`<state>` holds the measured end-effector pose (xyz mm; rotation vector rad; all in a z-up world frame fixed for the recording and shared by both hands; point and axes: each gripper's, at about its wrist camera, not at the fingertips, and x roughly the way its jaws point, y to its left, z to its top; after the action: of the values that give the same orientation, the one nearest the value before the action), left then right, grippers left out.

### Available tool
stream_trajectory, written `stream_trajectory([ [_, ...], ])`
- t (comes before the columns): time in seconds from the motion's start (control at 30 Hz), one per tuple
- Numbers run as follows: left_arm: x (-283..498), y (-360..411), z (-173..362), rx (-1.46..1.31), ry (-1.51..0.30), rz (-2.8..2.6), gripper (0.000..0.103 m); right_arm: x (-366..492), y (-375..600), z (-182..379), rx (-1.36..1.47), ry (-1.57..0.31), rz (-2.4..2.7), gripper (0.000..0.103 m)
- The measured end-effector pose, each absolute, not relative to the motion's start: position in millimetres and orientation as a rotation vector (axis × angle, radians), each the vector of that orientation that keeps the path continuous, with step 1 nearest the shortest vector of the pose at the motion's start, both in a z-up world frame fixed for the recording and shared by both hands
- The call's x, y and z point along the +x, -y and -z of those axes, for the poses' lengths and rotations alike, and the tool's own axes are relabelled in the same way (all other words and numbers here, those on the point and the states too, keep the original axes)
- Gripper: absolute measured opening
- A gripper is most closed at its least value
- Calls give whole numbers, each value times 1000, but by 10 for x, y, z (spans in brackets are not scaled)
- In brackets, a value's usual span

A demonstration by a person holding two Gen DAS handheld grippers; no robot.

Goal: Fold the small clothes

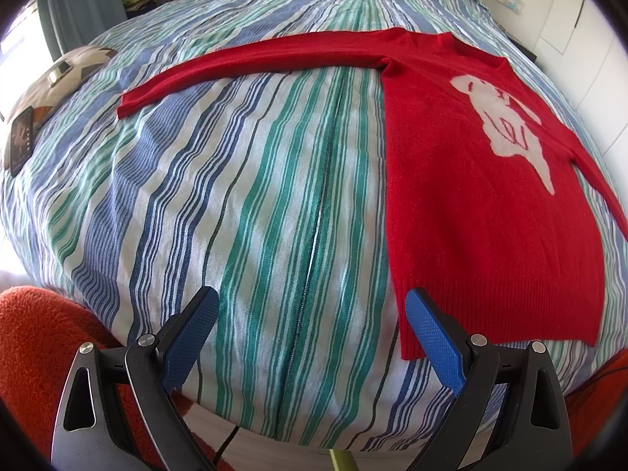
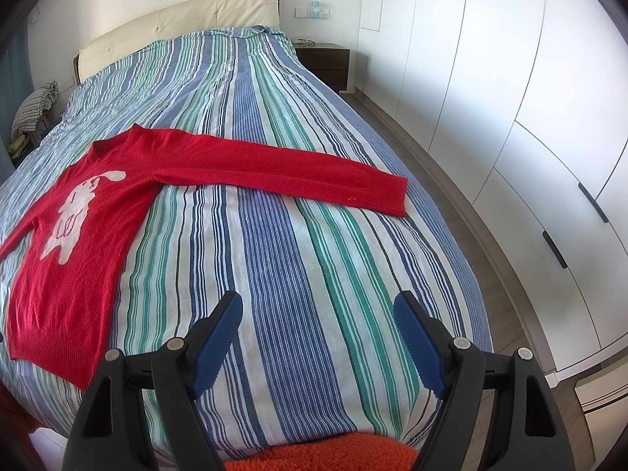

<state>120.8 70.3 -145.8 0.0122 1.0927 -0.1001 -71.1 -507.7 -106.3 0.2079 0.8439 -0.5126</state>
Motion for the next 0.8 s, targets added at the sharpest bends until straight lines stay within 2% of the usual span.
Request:
stream_trajectory([
  [0.8, 1201, -711, 1447, 14, -1093, 95, 97, -718, 5067, 1062, 208, -843, 513, 79],
])
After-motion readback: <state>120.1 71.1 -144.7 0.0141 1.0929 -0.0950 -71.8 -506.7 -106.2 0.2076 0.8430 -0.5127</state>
